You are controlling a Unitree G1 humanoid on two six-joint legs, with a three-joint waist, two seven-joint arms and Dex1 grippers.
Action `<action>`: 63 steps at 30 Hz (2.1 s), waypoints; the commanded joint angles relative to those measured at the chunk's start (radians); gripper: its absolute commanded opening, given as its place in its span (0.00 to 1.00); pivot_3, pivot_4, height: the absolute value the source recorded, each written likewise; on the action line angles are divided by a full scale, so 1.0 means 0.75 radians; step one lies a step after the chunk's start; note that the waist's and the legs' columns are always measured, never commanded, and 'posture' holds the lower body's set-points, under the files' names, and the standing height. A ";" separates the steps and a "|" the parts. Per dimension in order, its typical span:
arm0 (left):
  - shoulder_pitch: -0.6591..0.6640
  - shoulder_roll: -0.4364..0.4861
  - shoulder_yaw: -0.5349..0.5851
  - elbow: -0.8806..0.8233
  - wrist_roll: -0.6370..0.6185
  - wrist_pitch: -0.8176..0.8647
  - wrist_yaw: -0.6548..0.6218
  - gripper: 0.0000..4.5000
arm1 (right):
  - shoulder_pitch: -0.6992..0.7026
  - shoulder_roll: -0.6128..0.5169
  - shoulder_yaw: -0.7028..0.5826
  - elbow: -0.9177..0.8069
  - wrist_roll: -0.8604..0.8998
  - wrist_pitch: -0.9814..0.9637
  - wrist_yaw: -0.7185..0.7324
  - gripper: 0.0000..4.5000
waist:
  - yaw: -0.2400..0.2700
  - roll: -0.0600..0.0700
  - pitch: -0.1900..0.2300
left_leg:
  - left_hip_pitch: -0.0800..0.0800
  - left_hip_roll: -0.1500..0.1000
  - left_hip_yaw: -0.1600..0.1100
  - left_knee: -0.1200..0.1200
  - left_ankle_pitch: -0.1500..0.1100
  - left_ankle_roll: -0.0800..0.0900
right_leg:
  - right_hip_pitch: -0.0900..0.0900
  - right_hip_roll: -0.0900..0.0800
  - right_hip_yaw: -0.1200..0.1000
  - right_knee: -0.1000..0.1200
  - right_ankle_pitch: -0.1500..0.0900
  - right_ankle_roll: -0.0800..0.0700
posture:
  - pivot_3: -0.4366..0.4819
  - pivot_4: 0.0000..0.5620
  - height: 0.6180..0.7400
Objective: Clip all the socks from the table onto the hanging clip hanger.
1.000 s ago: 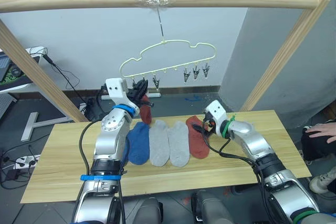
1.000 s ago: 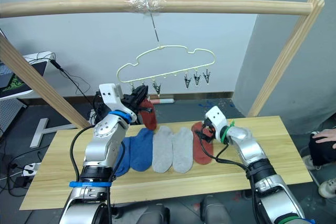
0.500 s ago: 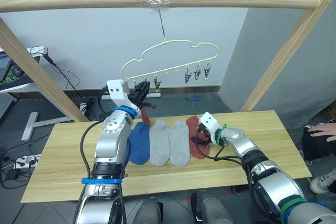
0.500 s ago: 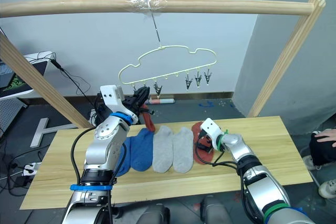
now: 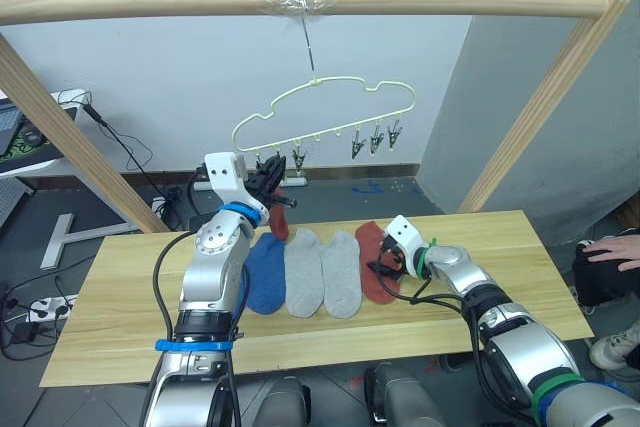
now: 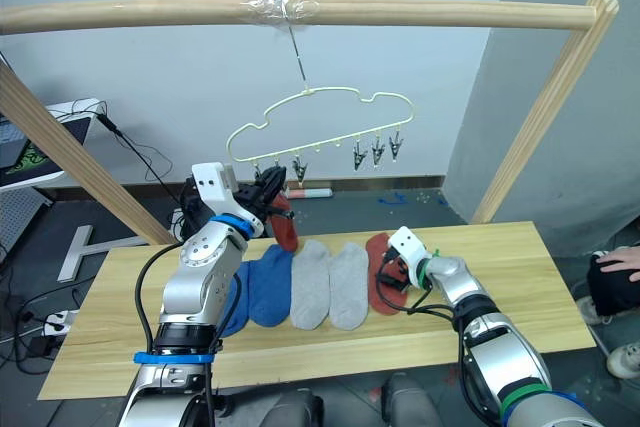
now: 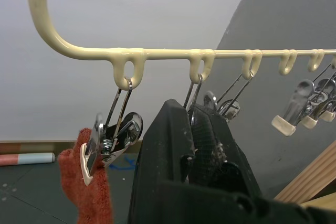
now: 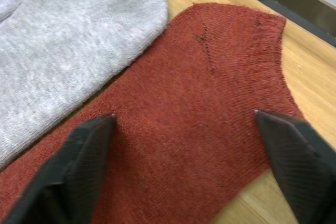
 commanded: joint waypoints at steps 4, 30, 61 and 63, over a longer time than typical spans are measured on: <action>0.009 0.004 0.004 -0.048 -0.007 0.015 0.000 0.00 | 0.073 -0.041 0.059 0.010 -0.091 0.007 0.076 0.42 | 0.000 0.000 -0.001 | 0.001 0.000 0.000 0.000 0.000 0.000 | 0.001 0.000 0.000 0.000 0.000 0.000 | 0.51 0.30 1.00; -0.037 0.041 0.410 -0.174 -0.888 0.917 0.008 0.00 | 0.493 -0.175 -0.004 -1.471 0.182 0.359 0.222 0.01 | -0.016 0.001 0.002 | 0.018 0.001 -0.005 -0.002 0.000 -0.001 | 0.018 0.014 -0.002 -0.003 -0.005 0.007 | 0.50 0.31 1.00; -0.004 0.045 0.360 -0.257 -0.972 0.947 0.052 0.00 | 0.310 0.074 0.096 -1.491 0.220 0.463 0.074 0.01 | -0.001 0.001 0.003 | -0.002 0.002 -0.010 -0.001 -0.001 -0.004 | -0.001 0.005 0.000 -0.004 -0.005 0.007 | 0.52 0.29 1.00; 0.000 0.044 0.355 -0.263 -0.975 0.947 0.051 0.00 | 0.299 0.086 0.098 -1.487 0.221 0.464 0.069 0.01 | -0.001 0.001 0.003 | -0.002 0.002 -0.010 -0.001 -0.001 -0.004 | -0.001 0.005 0.000 -0.004 -0.005 0.007 | 0.52 0.28 1.00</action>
